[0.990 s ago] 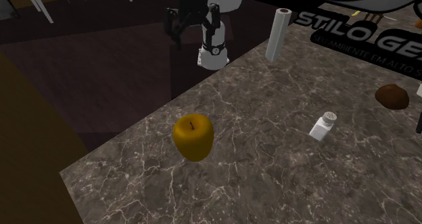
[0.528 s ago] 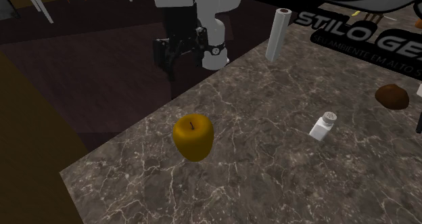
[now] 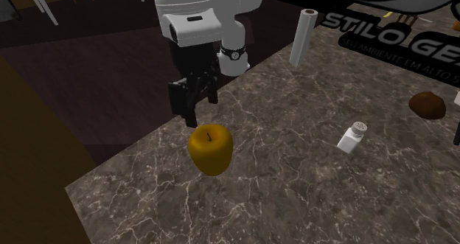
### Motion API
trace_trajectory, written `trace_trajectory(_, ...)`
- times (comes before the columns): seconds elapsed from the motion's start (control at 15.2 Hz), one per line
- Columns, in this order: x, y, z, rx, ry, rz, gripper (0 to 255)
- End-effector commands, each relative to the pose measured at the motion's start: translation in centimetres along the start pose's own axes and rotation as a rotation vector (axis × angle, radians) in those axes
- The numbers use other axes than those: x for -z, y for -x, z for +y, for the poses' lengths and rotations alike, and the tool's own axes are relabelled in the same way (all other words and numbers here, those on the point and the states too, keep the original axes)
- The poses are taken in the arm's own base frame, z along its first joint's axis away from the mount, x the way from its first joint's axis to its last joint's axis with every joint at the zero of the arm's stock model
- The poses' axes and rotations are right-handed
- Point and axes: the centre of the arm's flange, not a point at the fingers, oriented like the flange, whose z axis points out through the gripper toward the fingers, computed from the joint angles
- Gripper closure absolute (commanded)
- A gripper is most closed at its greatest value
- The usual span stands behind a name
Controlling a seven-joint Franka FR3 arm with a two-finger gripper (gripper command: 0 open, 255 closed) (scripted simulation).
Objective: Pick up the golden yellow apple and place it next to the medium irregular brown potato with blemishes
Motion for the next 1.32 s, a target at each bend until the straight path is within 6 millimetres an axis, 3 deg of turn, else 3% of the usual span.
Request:
trace_trajectory(0.0,-1.1,-0.2,0.2,0.014,0.0,0.003,0)
trace_trajectory(0.33,-4.0,-0.2,0.2,0.014,0.0,0.003,0)
trace_trajectory(0.86,-4.0,-0.2,0.2,0.014,0.0,0.003,0)
trace_trajectory(0.92,-4.0,-0.2,0.2,0.014,0.0,0.003,255)
trace_trajectory(1.25,-4.0,-0.2,0.2,0.014,0.0,0.003,255)
